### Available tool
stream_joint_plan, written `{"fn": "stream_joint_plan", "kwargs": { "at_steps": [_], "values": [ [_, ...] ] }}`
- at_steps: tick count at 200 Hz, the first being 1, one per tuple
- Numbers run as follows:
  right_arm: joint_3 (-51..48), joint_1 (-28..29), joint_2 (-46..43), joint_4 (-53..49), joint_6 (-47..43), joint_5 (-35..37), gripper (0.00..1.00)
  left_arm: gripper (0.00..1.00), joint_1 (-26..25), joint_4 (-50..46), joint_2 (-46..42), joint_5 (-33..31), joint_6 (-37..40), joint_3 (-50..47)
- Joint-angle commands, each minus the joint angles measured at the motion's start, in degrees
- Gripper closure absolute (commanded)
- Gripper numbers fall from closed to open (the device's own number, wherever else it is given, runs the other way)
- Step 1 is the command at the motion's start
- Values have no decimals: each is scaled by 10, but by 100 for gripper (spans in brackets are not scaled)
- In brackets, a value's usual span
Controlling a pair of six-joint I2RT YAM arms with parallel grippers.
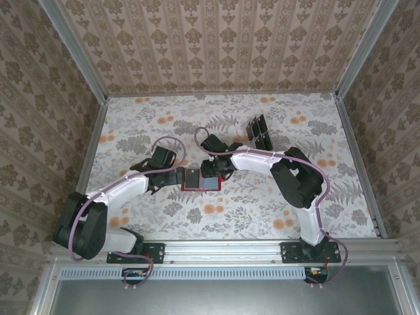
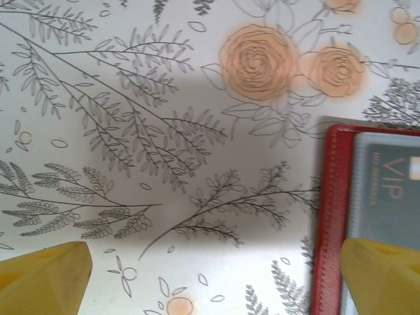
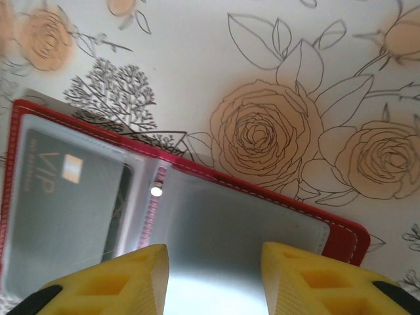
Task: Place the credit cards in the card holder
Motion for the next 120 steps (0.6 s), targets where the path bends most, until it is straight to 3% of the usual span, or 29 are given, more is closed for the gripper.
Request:
{"fn": "stream_joint_plan", "kwargs": {
  "at_steps": [1,46,120],
  "values": [
    [19,3,22,-7,9,-29,56,0,-11,5,-15,14,-7,-14],
    [10,5,34,33,51,-70,56,0,-54,40,-29,22,-6,-33],
    [1,6,40,49,73,-74,55,0,-120,136,-54,28,-11,-70]
  ]
}}
